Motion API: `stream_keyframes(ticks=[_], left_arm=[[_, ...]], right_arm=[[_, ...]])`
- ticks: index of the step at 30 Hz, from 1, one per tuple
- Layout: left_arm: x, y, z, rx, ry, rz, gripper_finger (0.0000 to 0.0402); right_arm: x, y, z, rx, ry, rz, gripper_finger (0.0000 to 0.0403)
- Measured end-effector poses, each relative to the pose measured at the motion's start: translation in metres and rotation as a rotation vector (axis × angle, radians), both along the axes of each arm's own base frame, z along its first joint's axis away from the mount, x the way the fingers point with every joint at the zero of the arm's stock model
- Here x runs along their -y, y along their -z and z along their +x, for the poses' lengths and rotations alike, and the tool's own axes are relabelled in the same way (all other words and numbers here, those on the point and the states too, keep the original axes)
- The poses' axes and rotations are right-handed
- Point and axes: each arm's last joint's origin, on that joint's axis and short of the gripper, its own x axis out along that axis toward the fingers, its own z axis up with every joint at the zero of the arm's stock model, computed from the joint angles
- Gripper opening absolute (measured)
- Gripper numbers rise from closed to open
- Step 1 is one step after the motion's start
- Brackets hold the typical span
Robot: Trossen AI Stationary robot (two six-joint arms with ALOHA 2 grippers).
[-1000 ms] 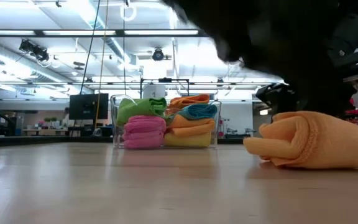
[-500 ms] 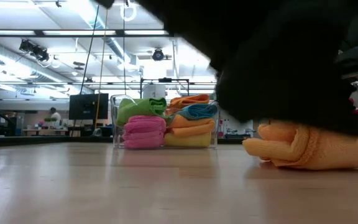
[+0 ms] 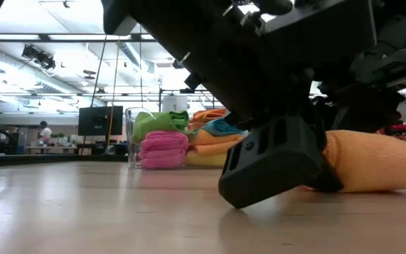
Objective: Fold microfiber towels
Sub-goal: Put the folded orange microfiber cloth into the transparent bin
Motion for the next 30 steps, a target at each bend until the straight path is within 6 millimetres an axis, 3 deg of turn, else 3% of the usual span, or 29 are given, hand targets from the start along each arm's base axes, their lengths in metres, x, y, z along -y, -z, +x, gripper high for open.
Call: stream_keyframes(ticks=[6,10,18,21,24,27,30], left_arm=[[-0.013,0.002,0.003,-0.001,-0.080,-0.057,0.0214],[-0.016,0.003,0.004,0.011,-0.120,-0.105,0.0159],[-0.017,0.003,0.004,0.016,-0.129,-0.134,0.0045],[-0.016,0.003,0.004,0.018,-0.131,-0.140,0.0037],[-0.016,0.002,0.003,0.012,-0.132,-0.165,0.0059],[-0.020,-0.005,0.002,-0.014,-0.120,-0.234,0.0084],[-0.024,-0.012,0.002,-0.038,-0.128,-0.301,0.0087]], right_arm=[[-0.001,-0.001,0.001,0.010,0.001,0.019,0.0186],[-0.001,-0.001,0.001,0.002,0.004,0.020,0.0186],[0.004,-0.046,-0.007,-0.025,0.036,-0.026,0.0186],[0.008,-0.062,-0.018,-0.017,0.047,-0.049,0.0186],[-0.008,-0.073,-0.026,0.102,-0.074,-0.065,0.0185],[-0.029,-0.065,-0.034,0.176,-0.154,-0.174,0.0181],[-0.044,-0.055,-0.037,0.214,-0.129,-0.264,0.0181]])
